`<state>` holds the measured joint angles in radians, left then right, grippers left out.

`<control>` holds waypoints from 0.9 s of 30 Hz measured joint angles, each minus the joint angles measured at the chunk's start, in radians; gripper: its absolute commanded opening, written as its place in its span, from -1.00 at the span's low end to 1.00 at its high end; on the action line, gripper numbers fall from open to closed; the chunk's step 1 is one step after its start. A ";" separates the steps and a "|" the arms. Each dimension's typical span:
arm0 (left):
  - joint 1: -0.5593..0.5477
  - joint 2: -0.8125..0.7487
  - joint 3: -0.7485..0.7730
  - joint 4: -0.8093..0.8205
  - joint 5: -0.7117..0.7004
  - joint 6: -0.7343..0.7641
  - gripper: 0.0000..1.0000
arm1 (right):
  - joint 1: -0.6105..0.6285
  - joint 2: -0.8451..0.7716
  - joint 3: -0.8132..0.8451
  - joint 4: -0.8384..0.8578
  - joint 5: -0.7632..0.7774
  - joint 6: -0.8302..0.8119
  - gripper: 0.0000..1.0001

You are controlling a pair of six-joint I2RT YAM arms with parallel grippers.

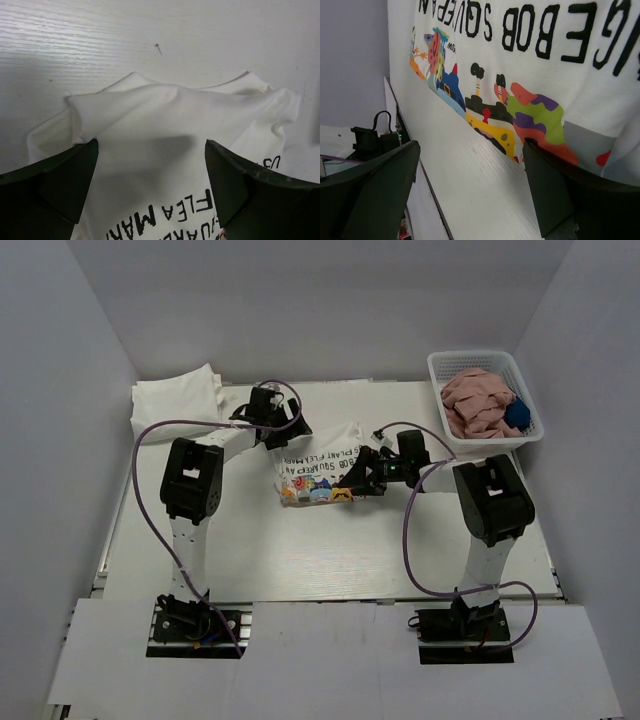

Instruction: Fold and stack the t-shirts

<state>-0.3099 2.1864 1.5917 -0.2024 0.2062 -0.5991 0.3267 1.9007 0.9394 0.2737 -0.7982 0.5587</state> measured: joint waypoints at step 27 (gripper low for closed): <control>0.039 -0.293 -0.260 -0.179 0.005 0.128 0.99 | -0.005 -0.493 0.006 -0.302 0.096 -0.226 0.81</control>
<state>-0.2707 1.8931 1.3319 -0.3813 0.2108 -0.4709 0.3218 1.4075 0.9459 -0.0280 -0.7021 0.3328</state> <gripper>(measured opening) 0.994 0.904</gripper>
